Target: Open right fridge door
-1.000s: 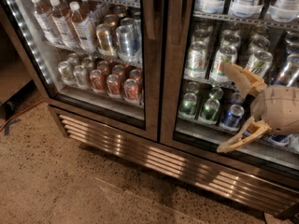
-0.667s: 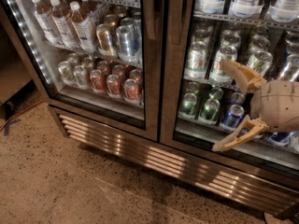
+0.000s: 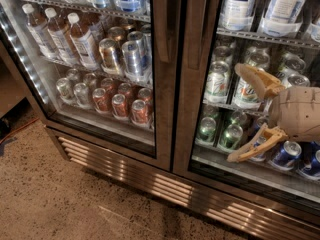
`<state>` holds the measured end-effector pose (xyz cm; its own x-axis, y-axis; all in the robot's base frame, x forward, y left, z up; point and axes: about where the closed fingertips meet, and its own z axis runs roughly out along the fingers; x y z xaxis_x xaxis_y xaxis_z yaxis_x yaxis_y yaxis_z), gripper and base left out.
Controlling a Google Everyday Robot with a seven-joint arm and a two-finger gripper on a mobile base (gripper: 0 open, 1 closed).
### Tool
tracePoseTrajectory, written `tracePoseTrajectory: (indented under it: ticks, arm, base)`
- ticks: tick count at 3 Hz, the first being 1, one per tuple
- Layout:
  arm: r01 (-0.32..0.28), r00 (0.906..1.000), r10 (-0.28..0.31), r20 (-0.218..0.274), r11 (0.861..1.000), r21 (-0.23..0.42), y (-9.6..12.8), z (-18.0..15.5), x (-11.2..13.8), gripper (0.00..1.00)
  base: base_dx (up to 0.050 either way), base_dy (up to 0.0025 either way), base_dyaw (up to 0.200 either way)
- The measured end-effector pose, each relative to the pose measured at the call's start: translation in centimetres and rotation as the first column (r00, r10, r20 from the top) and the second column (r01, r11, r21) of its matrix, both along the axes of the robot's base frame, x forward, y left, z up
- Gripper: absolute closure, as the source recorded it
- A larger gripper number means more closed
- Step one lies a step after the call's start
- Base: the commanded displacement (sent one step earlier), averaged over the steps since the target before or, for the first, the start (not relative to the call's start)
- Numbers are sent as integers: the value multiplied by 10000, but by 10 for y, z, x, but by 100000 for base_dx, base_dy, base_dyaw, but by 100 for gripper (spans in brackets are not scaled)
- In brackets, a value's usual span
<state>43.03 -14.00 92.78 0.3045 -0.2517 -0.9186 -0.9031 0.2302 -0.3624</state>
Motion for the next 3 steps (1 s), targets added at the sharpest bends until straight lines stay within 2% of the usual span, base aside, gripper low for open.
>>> tracePoseTrajectory:
  ticks: [1, 2, 3]
  arm:
    - [0, 10000, 0, -1, 10000, 0, 0, 0, 0, 0]
    - [44, 9978, -43, -668, 10000, 23, -3, -4, 0, 0]
    - [139, 9936, -142, -1121, 9999, -34, -5, -6, 1, 0]
  base:
    - [0, 0, 0]
    - [0, 0, 0]
    - [0, 0, 0]
